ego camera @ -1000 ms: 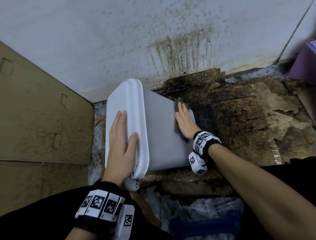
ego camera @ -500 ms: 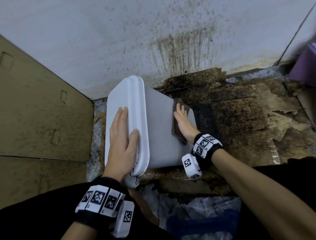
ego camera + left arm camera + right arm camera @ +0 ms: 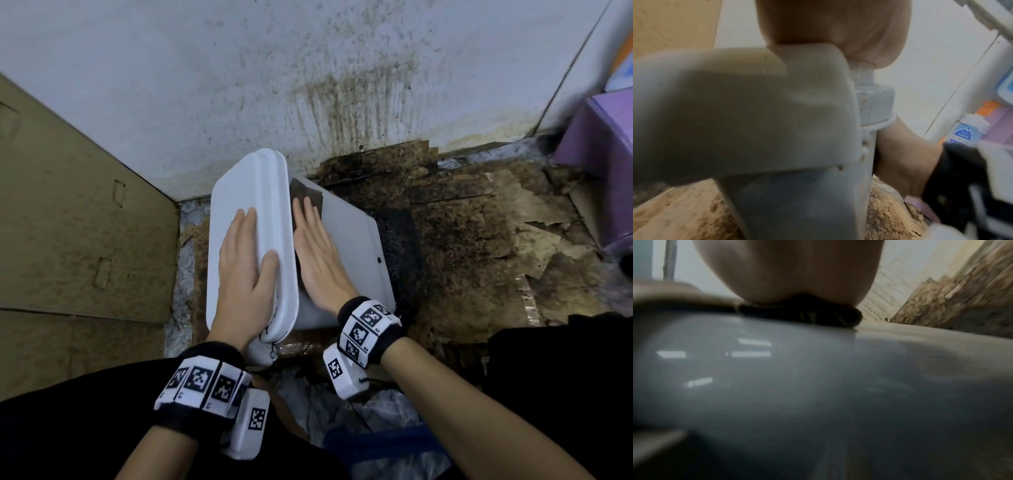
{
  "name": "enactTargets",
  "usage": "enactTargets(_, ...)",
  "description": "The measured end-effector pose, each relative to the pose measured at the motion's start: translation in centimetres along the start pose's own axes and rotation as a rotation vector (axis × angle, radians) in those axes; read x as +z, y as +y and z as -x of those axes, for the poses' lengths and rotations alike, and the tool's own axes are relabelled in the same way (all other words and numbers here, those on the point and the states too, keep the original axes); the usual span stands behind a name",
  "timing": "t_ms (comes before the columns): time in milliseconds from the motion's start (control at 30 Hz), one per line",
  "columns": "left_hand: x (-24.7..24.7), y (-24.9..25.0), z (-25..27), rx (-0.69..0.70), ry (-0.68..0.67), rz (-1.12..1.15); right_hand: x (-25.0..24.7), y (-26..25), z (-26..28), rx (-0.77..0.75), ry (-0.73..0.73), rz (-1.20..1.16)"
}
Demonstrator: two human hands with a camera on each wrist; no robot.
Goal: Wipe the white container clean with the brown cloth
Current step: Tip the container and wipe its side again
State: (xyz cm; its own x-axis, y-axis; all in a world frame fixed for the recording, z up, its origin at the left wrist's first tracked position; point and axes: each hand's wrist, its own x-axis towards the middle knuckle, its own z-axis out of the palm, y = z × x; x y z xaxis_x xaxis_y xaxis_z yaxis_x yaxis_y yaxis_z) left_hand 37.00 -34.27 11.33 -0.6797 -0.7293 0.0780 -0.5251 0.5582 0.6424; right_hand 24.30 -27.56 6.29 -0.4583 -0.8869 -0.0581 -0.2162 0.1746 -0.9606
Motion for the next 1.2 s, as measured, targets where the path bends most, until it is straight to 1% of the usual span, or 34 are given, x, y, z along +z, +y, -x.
enactTargets(100,-0.1,-0.2,0.0,-0.004,0.004,0.007,0.5,1.2,1.0,-0.016,0.05,0.032)
enactTargets(233,-0.6,-0.8,0.1,-0.01,0.0,0.015,0.5,4.8,2.8,0.045,0.086,0.07)
enactTargets(300,-0.7,-0.9,0.1,-0.022,-0.006,0.024,0.3,7.7,3.8,0.126,0.12,0.089)
enactTargets(367,-0.7,-0.9,0.2,-0.028,-0.008,0.027,0.0,10.4,4.9,0.25,0.156,0.078)
enactTargets(433,-0.7,-0.7,0.2,-0.03,-0.006,0.023,-0.5,11.8,5.8,0.382,0.181,0.013)
enactTargets(467,-0.7,-0.6,0.2,-0.031,-0.006,0.024,-0.7,12.0,6.0,0.431,0.188,-0.024)
enactTargets(533,-0.6,-0.3,0.2,-0.039,-0.013,0.026,-1.1,11.5,5.8,0.477,0.18,-0.049)
enactTargets(667,-0.7,-0.7,0.1,-0.042,-0.009,0.033,-1.4,10.1,5.3,0.474,0.145,-0.031)
enactTargets(800,-0.8,-1.1,0.1,-0.045,0.0,0.029,-0.5,8.7,5.0,0.522,0.213,-0.144)
enactTargets(867,-0.6,-0.6,0.1,-0.049,-0.004,0.023,0.4,7.3,4.8,0.474,0.227,-0.152)
enactTargets(933,-0.5,-0.3,0.0,-0.051,-0.004,0.012,1.2,5.3,4.9,0.389,0.216,-0.123)
enactTargets(1033,-0.4,-0.3,-0.1,-0.045,0.004,-0.001,2.7,2.2,5.6,0.209,0.187,-0.038)
enactTargets(1100,-0.5,-0.4,-0.1,-0.051,0.004,-0.004,3.7,0.5,6.0,0.098,0.19,-0.036)
enactTargets(1200,-0.4,-0.4,0.0,-0.055,0.001,-0.005,4.4,-0.2,6.3,0.039,0.215,-0.06)
